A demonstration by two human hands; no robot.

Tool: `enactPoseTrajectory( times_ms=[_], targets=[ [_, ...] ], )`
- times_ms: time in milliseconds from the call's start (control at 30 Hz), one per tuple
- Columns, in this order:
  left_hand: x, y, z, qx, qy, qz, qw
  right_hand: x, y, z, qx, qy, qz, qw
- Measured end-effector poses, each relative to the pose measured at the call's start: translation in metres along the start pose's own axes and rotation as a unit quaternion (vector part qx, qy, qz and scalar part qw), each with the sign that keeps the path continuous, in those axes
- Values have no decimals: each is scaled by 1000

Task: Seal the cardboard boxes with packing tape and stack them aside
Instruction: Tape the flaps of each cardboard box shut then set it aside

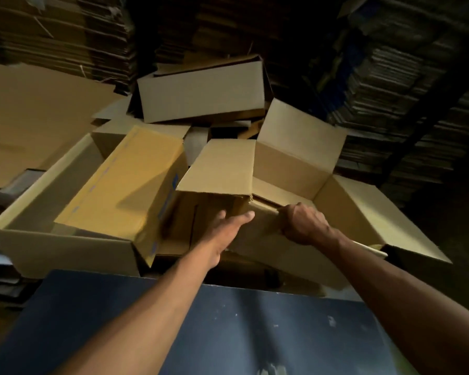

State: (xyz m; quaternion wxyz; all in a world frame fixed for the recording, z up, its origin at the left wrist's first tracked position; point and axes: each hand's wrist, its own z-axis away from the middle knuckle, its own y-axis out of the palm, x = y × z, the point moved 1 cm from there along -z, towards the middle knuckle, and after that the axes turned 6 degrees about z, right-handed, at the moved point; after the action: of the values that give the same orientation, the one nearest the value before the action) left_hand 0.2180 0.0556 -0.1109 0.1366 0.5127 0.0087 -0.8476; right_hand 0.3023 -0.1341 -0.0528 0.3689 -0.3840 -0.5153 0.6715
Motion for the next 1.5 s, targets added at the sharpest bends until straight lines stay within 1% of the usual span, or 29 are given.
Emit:
enactPoseTrajectory(
  times_ms=[100, 200, 267, 333, 400, 500, 567, 700, 767, 833, 867, 933, 1033, 1100, 1167, 1200, 1233, 1333, 1400, 1500],
  targets=[
    [2, 16, 27, -45, 29, 11, 998, 9, -19, 36, 17, -31, -3, 999],
    [30, 29, 74, -85, 28, -48, 995, 26, -26, 85, 35, -76, 13, 996],
    [57, 32, 114, -131, 17, -89, 987, 42, -23, 123, 25, -110, 12, 994],
    [81, 32, 160, -180, -1, -79, 980, 63, -16, 162, 2, -144, -12, 990],
    [104, 29, 202, -241, -36, -51, 968, 85, -2, 198, -12, -176, -39, 984],
    [141, 18, 254, -314, -77, 22, 946, 122, 29, 246, -20, -205, -77, 975],
    [164, 4, 282, -341, -96, 41, 934, 149, 46, 278, -12, -220, -115, 969],
    [195, -30, 325, -374, -112, 16, 920, 193, 54, 324, 11, -247, -179, 952],
    [197, -48, 347, -397, -119, -4, 910, 208, 50, 337, 55, -269, -234, 933],
    [195, -63, 363, -404, -109, -31, 908, 214, 45, 349, 110, -283, -289, 908],
    [193, -68, 368, -403, -102, -35, 909, 213, 43, 354, 129, -287, -297, 902],
    [192, -73, 376, -382, -82, -38, 919, 203, 43, 362, 148, -301, -278, 900],
    [210, -78, 383, -332, -65, -56, 939, 177, 55, 384, 198, -328, -201, 902],
    [234, -85, 390, -319, -83, -73, 941, 161, 70, 407, 244, -359, -126, 892],
    [266, -92, 397, -316, -113, -71, 940, 149, 87, 435, 267, -377, -19, 887],
    [285, -96, 398, -312, -132, -61, 939, 145, 96, 446, 262, -374, 16, 890],
    [299, -98, 401, -309, -149, -33, 939, 142, 103, 456, 240, -371, 36, 896],
    [322, -104, 405, -327, -210, 79, 918, 149, 121, 466, 152, -384, 47, 909],
    [323, -112, 401, -329, -208, 127, 912, 158, 127, 461, 132, -395, 20, 909],
    [312, -139, 391, -325, -172, 167, 915, 181, 126, 445, 105, -414, -16, 904]
  ],
)
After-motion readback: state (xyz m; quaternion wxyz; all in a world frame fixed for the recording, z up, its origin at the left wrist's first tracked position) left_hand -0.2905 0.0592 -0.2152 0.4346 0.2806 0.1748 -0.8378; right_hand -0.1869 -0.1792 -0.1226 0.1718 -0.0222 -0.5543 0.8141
